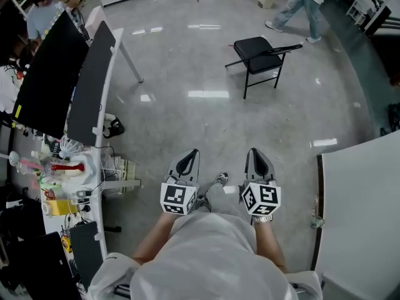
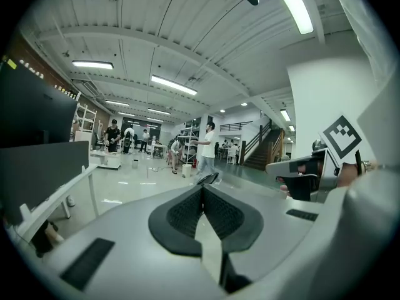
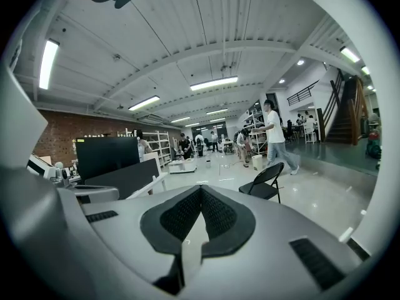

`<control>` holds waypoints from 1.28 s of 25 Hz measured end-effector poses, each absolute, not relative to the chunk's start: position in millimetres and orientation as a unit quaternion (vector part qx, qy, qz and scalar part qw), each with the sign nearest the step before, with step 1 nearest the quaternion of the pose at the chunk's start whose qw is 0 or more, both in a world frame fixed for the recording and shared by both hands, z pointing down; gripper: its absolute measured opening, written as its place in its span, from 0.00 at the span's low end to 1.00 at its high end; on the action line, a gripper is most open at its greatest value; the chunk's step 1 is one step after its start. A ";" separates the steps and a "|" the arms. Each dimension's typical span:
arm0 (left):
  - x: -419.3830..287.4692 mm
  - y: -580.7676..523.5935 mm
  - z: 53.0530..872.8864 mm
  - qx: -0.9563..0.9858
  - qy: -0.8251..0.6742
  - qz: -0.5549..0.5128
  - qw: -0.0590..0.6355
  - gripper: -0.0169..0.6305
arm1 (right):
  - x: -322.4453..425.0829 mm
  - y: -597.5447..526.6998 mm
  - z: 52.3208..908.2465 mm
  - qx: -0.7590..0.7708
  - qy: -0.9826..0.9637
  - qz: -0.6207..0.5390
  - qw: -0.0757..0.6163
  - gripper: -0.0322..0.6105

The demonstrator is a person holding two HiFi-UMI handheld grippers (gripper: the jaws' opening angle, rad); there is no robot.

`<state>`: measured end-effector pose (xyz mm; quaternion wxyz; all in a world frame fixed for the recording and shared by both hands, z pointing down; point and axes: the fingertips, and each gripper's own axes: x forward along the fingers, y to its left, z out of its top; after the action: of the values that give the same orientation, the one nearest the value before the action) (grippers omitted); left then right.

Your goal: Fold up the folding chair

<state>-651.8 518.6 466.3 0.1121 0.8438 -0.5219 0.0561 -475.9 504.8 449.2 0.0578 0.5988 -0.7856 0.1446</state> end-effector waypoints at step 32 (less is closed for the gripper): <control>-518.3 312.3 456.0 0.862 -0.488 0.082 0.108 0.04 | -328.3 320.2 461.1 0.640 -0.746 0.184 0.008 0.06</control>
<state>-518.3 312.3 456.0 0.1082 0.8622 -0.4881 0.0818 -328.3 320.2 461.1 0.0075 0.6395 -0.7465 0.1837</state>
